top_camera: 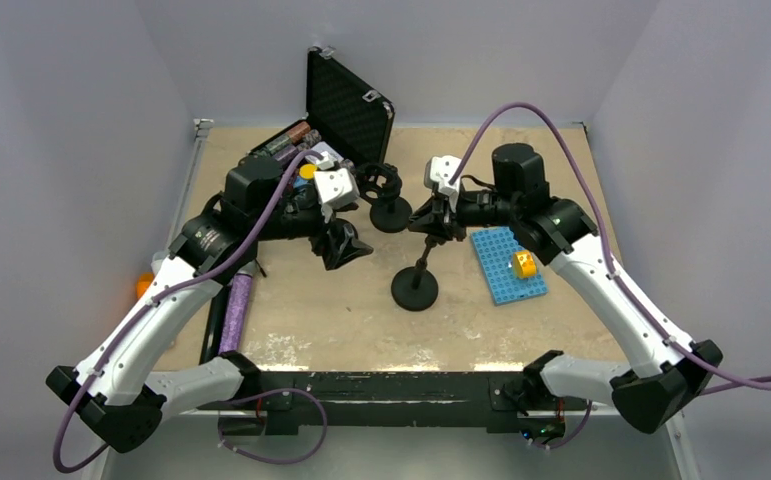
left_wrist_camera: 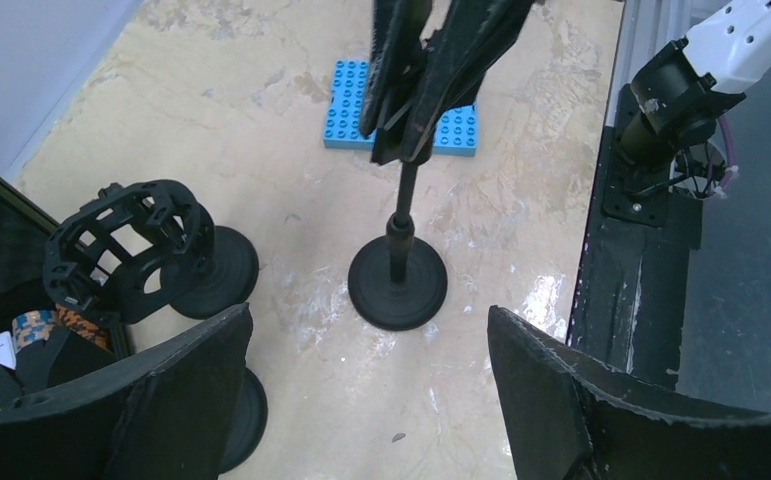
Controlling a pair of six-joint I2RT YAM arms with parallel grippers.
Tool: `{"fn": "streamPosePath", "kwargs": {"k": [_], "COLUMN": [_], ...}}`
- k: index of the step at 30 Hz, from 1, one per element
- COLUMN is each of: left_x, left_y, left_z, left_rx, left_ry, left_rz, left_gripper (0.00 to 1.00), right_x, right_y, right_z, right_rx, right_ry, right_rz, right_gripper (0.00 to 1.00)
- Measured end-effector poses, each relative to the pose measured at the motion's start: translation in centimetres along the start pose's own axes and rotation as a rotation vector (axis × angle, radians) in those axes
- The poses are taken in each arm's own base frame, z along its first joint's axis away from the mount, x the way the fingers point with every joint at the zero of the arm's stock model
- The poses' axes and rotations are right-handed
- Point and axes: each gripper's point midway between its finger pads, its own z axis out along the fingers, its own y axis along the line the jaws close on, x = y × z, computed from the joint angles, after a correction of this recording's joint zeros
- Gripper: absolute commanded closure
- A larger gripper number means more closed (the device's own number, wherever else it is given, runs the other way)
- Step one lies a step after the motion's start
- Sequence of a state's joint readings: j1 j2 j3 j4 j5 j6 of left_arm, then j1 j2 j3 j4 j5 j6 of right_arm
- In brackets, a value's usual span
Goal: Remove the microphone from the stand
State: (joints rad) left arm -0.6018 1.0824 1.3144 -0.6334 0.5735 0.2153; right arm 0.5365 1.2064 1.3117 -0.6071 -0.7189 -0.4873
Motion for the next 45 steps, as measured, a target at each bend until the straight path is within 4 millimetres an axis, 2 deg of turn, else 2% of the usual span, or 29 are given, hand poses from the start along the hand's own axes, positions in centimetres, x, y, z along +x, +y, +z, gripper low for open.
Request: {"fn": "streamPosePath", "kwargs": {"k": [5,7,11,12,17,23,29,35,38,43,45], "left_x": [-0.1,-0.2,-0.4,-0.4,-0.6,-0.6,-0.6,-0.5,-0.5,-0.5,-0.5], "left_y": [-0.3,-0.4,-0.5,-0.4,-0.4,-0.5,-0.5,-0.5,-0.5,-0.3,-0.3], "left_z": [0.0,0.0,-0.1,-0.1,0.0,-0.1,0.0,0.1,0.1,0.0,0.0], "left_rx": [0.021,0.028,0.034,0.034,0.035,0.043,0.045,0.046,0.045,0.039,0.038], "left_ry": [-0.009,-0.016,-0.025,-0.026,-0.032,-0.034,-0.032,-0.03,-0.03,-0.029,-0.029], "left_rz": [-0.025,-0.026,-0.035,-0.037,-0.033,-0.034,-0.035,-0.036,-0.037,-0.038,-0.038], "left_gripper": [0.09,0.09,0.09,0.09,0.09,0.09,0.09,0.09,0.09,0.09,0.09], "right_x": [-0.4,0.3,7.0,6.7,6.8,6.7,6.7,7.1,7.2,7.1,7.1], "right_y": [-0.8,-1.0,-0.1,-0.5,0.0,-0.9,-5.0,-8.5,-9.1,-9.1,-8.8], "right_z": [2.1,2.7,5.3,5.9,5.5,5.2,4.3,4.6,4.9,4.9,4.7], "right_rx": [-0.034,-0.04,-0.107,-0.115,-0.103,-0.042,0.14,0.253,0.272,0.269,0.26], "right_ry": [-0.068,-0.056,0.085,0.069,0.063,0.073,0.113,0.146,0.152,0.151,0.153], "right_rz": [-0.008,0.012,0.157,0.152,0.131,0.14,0.266,0.363,0.377,0.384,0.383], "right_gripper": [1.0,1.0,1.0,1.0,1.0,1.0,1.0,1.0,1.0,1.0,0.92]}}
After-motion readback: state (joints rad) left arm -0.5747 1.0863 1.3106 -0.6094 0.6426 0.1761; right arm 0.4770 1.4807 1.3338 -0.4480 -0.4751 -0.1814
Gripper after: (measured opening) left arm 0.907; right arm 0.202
